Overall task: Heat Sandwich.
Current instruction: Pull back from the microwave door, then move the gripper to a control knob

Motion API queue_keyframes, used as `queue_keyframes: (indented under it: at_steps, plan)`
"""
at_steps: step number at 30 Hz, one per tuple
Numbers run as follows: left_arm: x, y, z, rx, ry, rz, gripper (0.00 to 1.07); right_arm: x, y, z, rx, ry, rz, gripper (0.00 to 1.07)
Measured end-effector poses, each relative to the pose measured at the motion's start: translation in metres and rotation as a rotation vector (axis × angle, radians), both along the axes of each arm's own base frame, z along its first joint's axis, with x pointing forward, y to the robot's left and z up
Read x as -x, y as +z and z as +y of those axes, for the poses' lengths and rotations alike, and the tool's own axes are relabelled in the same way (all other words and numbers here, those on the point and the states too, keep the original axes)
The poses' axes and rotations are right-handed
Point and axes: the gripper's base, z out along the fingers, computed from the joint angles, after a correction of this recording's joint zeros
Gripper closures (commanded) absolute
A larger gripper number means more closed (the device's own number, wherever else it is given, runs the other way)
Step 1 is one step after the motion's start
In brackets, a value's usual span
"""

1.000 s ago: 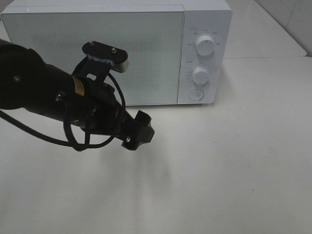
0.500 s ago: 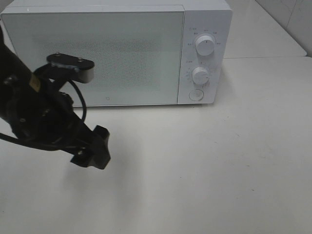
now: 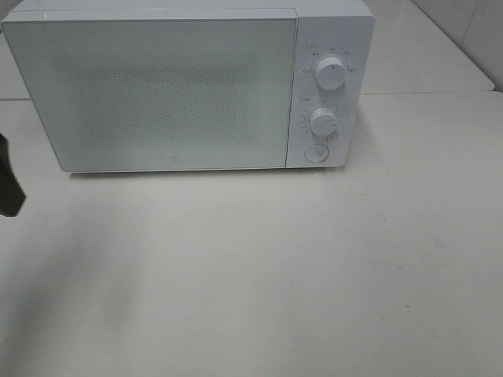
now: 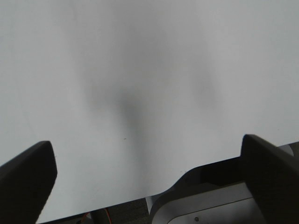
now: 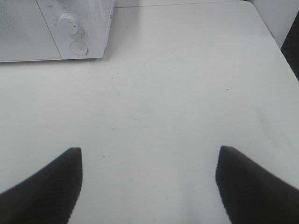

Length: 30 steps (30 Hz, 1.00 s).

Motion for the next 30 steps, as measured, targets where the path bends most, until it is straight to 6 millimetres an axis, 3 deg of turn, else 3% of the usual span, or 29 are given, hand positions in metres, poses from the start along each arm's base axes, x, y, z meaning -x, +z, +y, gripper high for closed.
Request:
queue_keyframes:
  at_steps: [5,7,12,16,17,21,30]
  plan:
    - [0.017,0.019,0.026,-0.030,0.100,-0.029,0.06,0.000,0.000,0.000,0.000,0.000,0.000,0.31]
    - [0.020,0.022,0.028,-0.040,0.108,-0.035,0.06,0.000,0.000,0.000,0.000,0.000,0.000,0.31]
    - [0.053,0.046,0.041,-0.086,0.143,-0.116,0.06,0.000,0.000,0.000,0.000,0.000,0.000,0.31]
    - [0.069,0.051,0.045,-0.093,0.148,-0.168,0.06,0.000,0.000,0.000,0.000,0.000,0.000,0.31]
    - [0.069,0.051,0.045,-0.093,0.148,-0.168,0.06,0.000,0.000,0.000,0.000,0.000,0.000,0.31]
    - [0.104,0.032,0.052,-0.089,0.150,-0.206,0.06,0.000,0.000,0.000,0.000,0.000,0.000,0.31]
    - [0.140,0.002,0.058,-0.075,0.105,-0.368,0.06,0.000,0.000,0.000,0.000,0.000,0.000,0.31]
